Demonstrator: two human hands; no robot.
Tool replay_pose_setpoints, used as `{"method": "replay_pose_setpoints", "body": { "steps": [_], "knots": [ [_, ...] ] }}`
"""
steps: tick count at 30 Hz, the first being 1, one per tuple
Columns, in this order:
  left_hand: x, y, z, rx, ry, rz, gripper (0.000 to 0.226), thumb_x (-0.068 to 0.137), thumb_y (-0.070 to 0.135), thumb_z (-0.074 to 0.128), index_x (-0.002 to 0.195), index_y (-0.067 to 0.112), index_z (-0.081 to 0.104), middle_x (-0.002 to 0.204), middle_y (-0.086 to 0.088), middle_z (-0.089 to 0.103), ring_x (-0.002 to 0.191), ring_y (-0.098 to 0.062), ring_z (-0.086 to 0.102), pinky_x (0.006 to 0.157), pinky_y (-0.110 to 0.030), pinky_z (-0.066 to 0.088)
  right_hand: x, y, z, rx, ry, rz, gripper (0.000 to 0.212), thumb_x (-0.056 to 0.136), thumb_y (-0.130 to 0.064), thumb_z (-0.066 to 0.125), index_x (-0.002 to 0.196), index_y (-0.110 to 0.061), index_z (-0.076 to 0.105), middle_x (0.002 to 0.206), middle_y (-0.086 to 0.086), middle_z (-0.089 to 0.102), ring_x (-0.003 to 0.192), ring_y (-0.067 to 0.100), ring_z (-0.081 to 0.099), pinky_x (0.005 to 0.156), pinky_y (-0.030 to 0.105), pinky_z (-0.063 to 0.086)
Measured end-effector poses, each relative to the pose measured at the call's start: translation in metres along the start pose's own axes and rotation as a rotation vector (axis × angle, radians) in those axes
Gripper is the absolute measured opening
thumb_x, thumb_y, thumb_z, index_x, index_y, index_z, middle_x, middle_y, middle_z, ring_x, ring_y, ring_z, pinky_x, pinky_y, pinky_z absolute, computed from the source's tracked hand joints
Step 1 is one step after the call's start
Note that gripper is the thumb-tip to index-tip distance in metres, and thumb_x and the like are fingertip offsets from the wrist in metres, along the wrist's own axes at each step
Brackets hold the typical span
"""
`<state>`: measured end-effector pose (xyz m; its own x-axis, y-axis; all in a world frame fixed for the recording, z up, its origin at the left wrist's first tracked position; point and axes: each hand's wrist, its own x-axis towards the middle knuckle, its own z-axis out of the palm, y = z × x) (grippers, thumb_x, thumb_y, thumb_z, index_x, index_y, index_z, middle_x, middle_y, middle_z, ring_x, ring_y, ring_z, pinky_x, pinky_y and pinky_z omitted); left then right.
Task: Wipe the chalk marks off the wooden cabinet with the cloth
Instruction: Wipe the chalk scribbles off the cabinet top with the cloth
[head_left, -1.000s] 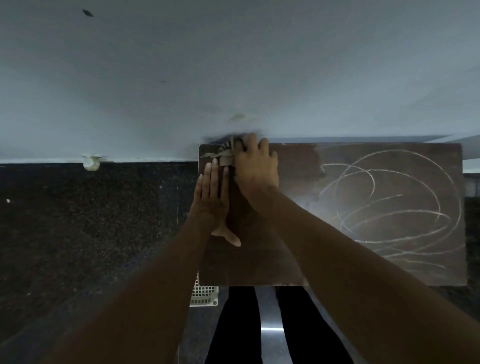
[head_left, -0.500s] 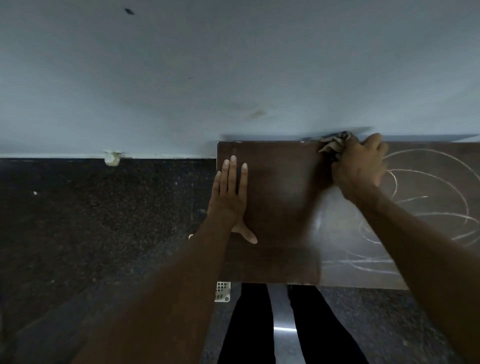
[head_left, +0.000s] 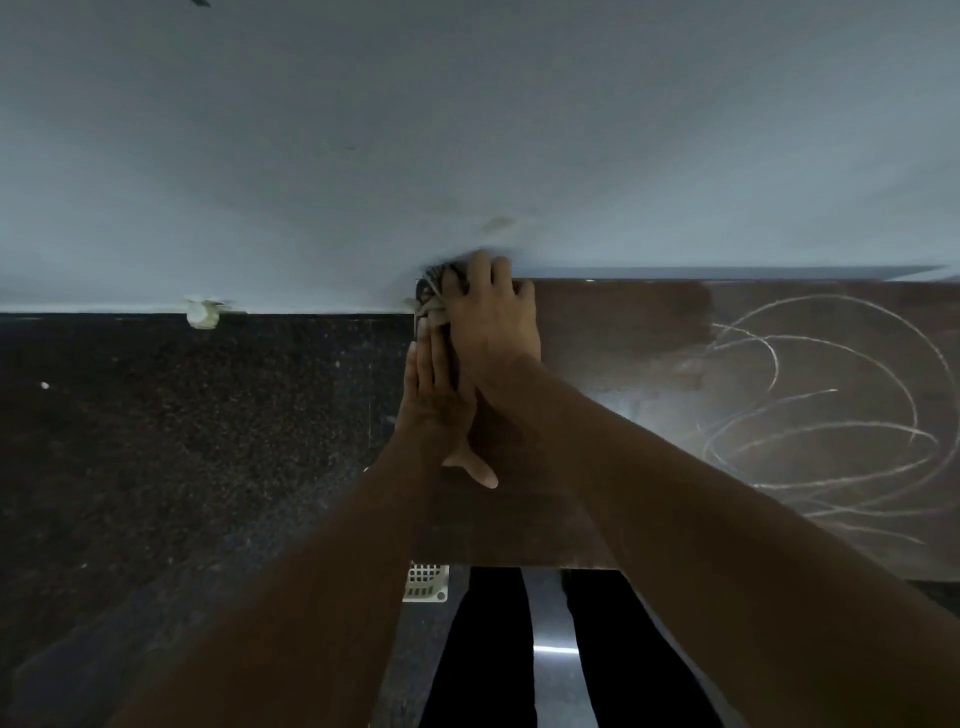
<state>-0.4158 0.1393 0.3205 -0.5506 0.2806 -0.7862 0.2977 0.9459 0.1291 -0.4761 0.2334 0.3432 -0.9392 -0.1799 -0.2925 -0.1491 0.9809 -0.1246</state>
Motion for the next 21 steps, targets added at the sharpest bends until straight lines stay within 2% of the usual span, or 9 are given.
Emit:
{"method": "replay_pose_setpoints", "body": {
  "steps": [3, 5, 9, 12, 14, 18, 21],
  "knots": [
    [0.003, -0.002, 0.005, -0.002, 0.046, -0.038, 0.180, 0.043, 0.091, 0.075, 0.148, 0.001, -0.040, 0.137, -0.034, -0.055, 0.128, -0.047, -0.054, 0.110, -0.054, -0.029, -0.011, 0.026, -0.001, 0.004, 0.012, 0.004, 0.041, 0.099, -0.022, 0.050, 0.139, -0.012, 0.045, 0.139, 0.017, 0.039, 0.124, 0.035, 0.042, 0.089, 0.045, 0.045],
    [0.000, -0.002, 0.005, 0.026, 0.086, -0.035, 0.181, 0.041, 0.093, 0.073, 0.145, 0.000, -0.042, 0.140, -0.035, -0.054, 0.124, -0.045, -0.056, 0.112, -0.055, -0.027, -0.023, 0.048, 0.000, 0.021, -0.025, 0.075, 0.049, 0.096, -0.019, 0.054, 0.143, -0.014, 0.040, 0.141, 0.018, 0.036, 0.125, 0.036, 0.041, 0.092, 0.046, 0.045],
    [-0.004, -0.001, 0.001, 0.037, 0.093, -0.034, 0.179, 0.043, 0.092, 0.074, 0.141, -0.001, -0.044, 0.149, -0.040, -0.044, 0.131, -0.049, -0.048, 0.113, -0.056, -0.024, -0.051, 0.117, 0.001, 0.025, -0.031, 0.297, 0.064, 0.090, -0.014, 0.060, 0.148, -0.022, 0.035, 0.139, 0.020, 0.038, 0.123, 0.041, 0.042, 0.094, 0.053, 0.047],
    [-0.006, -0.002, 0.000, 0.025, 0.088, -0.029, 0.180, 0.042, 0.093, 0.072, 0.141, -0.001, -0.045, 0.143, -0.039, -0.049, 0.128, -0.049, -0.051, 0.109, -0.057, -0.026, -0.075, 0.172, -0.003, 0.081, -0.044, 0.523, 0.072, 0.084, -0.015, 0.070, 0.148, -0.024, 0.038, 0.134, 0.020, 0.039, 0.123, 0.042, 0.040, 0.088, 0.054, 0.049],
    [-0.006, -0.002, -0.001, 0.039, 0.073, -0.032, 0.181, 0.041, 0.095, 0.070, 0.140, -0.002, -0.046, 0.138, -0.039, -0.052, 0.124, -0.049, -0.054, 0.107, -0.058, -0.029, -0.087, 0.191, -0.006, 0.117, -0.053, 0.602, 0.070, 0.082, -0.013, 0.072, 0.146, -0.021, 0.043, 0.131, 0.021, 0.039, 0.121, 0.042, 0.040, 0.086, 0.054, 0.050],
    [-0.007, 0.003, -0.003, 0.041, 0.049, -0.040, 0.181, 0.042, 0.092, 0.074, 0.143, -0.003, -0.043, 0.143, -0.040, -0.049, 0.127, -0.049, -0.050, 0.111, -0.057, -0.025, -0.097, 0.177, 0.003, 0.064, -0.006, 0.549, 0.059, 0.079, -0.010, 0.071, 0.135, -0.014, 0.054, 0.129, 0.019, 0.043, 0.117, 0.042, 0.043, 0.087, 0.053, 0.051],
    [-0.008, 0.004, -0.003, 0.053, 0.048, -0.049, 0.182, 0.042, 0.091, 0.075, 0.143, -0.002, -0.044, 0.142, -0.040, -0.050, 0.129, -0.050, -0.049, 0.113, -0.057, -0.024, -0.112, 0.145, 0.010, 0.015, 0.007, 0.432, 0.051, 0.086, -0.008, 0.062, 0.136, -0.014, 0.053, 0.127, 0.017, 0.048, 0.115, 0.040, 0.047, 0.092, 0.049, 0.046]
  ]
}}
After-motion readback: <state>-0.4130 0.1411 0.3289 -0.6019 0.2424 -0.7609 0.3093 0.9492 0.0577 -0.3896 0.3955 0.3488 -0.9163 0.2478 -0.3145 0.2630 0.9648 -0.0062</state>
